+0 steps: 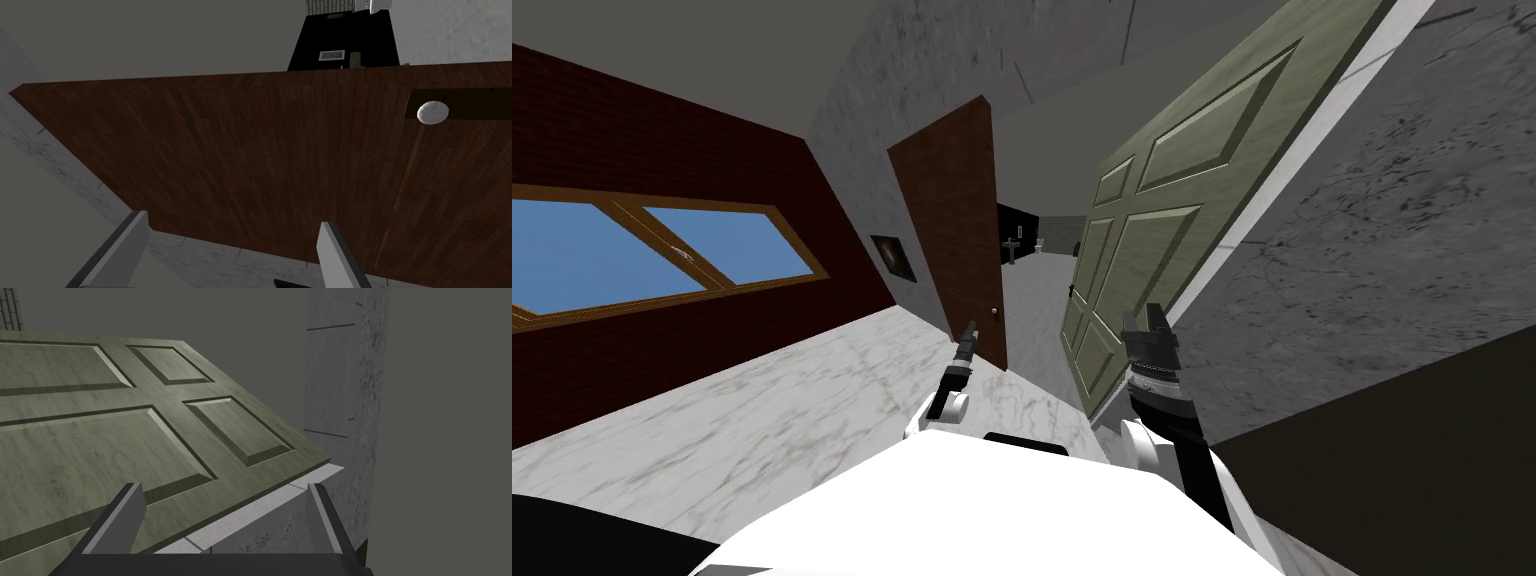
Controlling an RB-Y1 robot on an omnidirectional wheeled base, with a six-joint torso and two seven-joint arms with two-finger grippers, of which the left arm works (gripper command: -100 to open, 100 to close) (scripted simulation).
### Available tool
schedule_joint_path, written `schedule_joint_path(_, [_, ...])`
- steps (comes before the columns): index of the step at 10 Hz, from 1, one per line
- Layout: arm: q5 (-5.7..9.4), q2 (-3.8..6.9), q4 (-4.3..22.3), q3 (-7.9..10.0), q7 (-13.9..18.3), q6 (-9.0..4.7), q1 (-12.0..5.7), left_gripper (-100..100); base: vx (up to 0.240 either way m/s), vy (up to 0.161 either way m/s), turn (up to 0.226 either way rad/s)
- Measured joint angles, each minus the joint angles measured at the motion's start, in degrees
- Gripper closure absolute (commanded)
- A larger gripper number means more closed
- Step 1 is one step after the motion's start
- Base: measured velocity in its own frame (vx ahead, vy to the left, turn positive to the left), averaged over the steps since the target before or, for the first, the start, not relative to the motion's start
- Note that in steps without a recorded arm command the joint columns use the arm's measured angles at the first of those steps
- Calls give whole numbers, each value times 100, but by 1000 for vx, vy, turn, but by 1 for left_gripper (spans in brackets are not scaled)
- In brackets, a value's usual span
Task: Push the door open
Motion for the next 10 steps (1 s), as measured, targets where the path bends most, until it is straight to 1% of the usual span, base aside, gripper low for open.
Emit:
schedule_joint_path(1, [10, -3, 204, 8, 5, -50, -93, -100, 46, 131, -136])
schedule_joint_path(2, [19, -8, 327, 4, 14, -70, -130, -100, 46, 138, -213])
schedule_joint_path(3, [28, -12, 514, 6, 22, -112, -206, -100, 46, 126, -152])
schedule_joint_path(4, [31, -42, 676, 1, 14, -141, -277, -100, 51, 111, -107])
schedule_joint_path(5, [47, -31, 885, 11, 29, -199, -362, -100, 36, 140, -159])
schedule_joint_path(6, [57, -44, 1109, 19, 38, -255, -460, -100, 22, 146, -163])
schedule_joint_path(7, [65, -59, 1274, 18, 41, -288, -520, -100, 36, 123, -154])
schedule_joint_path(9, [80, -59, 1449, 16, 66, -303, -577, -100, 28, 85, -50])
schedule_joint_path(10, [86, -74, 1629, 21, 66, -359, -649, -100, 41, 107, -138])
